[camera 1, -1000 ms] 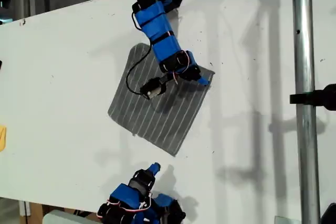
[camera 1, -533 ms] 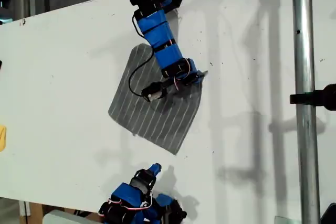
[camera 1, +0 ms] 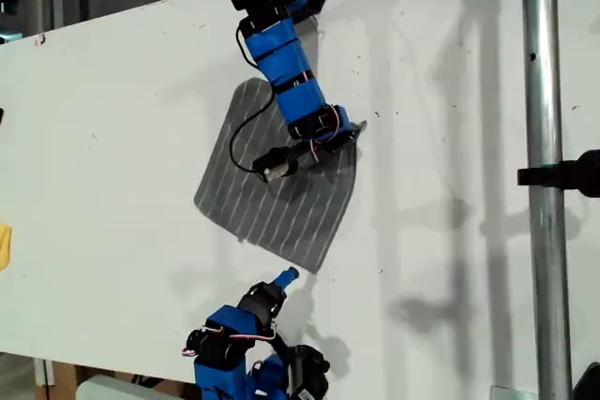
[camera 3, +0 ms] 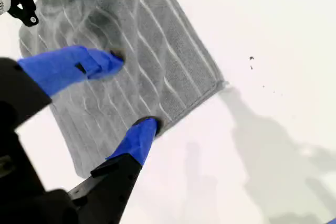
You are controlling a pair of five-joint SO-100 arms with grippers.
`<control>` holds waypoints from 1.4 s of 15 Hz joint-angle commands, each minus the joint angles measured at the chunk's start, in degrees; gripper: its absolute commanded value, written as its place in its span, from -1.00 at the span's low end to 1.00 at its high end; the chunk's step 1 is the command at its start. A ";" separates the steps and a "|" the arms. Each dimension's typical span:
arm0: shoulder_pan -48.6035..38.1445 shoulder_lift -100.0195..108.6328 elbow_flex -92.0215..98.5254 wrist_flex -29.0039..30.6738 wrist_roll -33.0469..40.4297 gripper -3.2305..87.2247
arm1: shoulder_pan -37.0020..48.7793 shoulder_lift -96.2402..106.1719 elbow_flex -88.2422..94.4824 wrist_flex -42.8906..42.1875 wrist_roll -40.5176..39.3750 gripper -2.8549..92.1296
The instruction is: Grasp corners of a towel and fold twice.
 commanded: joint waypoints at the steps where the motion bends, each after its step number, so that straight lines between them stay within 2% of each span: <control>1: -2.02 -5.19 -4.31 0.88 5.27 -0.03 | -0.35 1.23 -1.67 -0.88 -0.70 -0.94; 4: -2.46 -10.11 -3.78 -1.58 9.76 0.04 | -0.18 2.11 -1.76 -0.79 -0.70 -0.94; 8: -3.78 -21.09 0.88 -11.34 11.69 -0.04 | 0.09 2.90 -1.85 -0.88 -0.70 -0.94; 11: -6.06 -27.33 5.27 -19.34 10.37 -0.06 | -0.18 3.96 -1.85 -0.62 -0.53 -0.94; 13: -7.82 -31.03 6.15 -21.09 10.37 -0.12 | -0.53 4.75 -1.76 -0.26 -0.35 -0.94; 14: -7.91 -30.94 7.03 -21.62 10.11 -0.18 | -0.70 5.19 -1.58 0.09 -0.18 -0.94; 15: -8.00 -30.76 8.17 -22.76 10.90 -0.34 | -0.79 5.45 -1.41 0.35 0.00 -0.94; 17: -7.56 -32.61 10.28 -24.17 10.37 -0.84 | -0.88 5.89 -1.14 0.79 0.35 -0.94; 18: -6.50 -32.78 10.55 -24.52 10.37 -0.99 | -0.88 5.98 -0.97 0.97 0.44 -0.94; 21: -4.13 -31.38 9.67 -25.93 10.46 -0.99 | -0.44 6.86 -0.88 1.67 0.53 -0.94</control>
